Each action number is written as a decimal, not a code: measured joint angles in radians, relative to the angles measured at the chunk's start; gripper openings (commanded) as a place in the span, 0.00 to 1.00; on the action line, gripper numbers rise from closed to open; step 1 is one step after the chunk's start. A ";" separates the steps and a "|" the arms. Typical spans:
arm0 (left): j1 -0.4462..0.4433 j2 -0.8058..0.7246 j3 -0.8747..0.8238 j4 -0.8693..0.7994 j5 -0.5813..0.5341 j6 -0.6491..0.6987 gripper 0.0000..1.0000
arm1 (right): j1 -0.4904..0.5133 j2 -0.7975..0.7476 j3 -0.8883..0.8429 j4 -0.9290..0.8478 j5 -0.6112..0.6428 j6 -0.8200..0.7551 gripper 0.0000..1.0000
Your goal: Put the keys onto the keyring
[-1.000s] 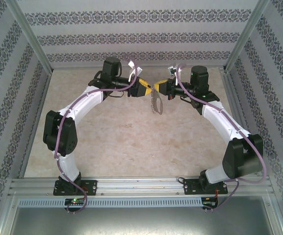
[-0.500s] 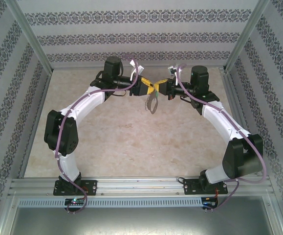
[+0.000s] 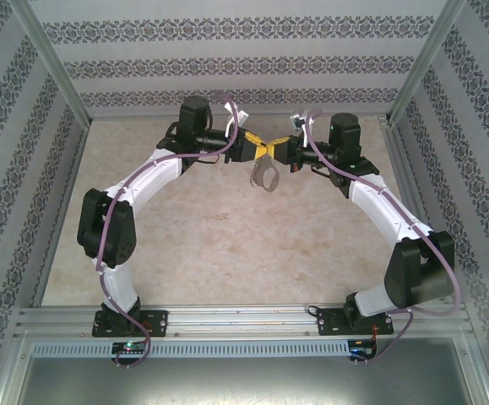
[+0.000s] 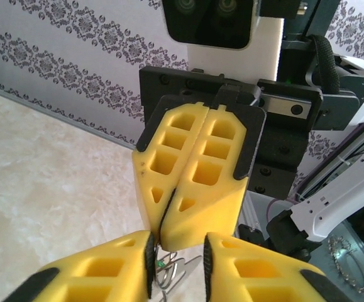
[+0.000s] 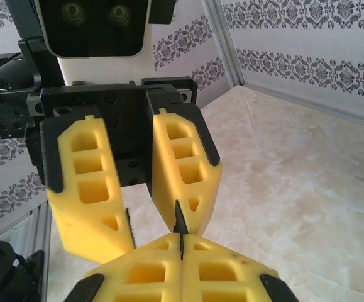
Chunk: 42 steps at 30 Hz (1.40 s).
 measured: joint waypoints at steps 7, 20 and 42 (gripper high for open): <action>0.000 0.003 -0.012 0.020 0.010 -0.013 0.26 | 0.000 0.000 -0.005 -0.001 0.000 0.010 0.00; 0.002 0.003 -0.046 0.103 0.045 -0.068 0.27 | -0.001 0.000 -0.010 -0.001 -0.008 0.013 0.00; 0.010 0.017 -0.078 0.219 0.079 -0.149 0.07 | -0.002 0.001 -0.011 -0.001 -0.037 0.017 0.00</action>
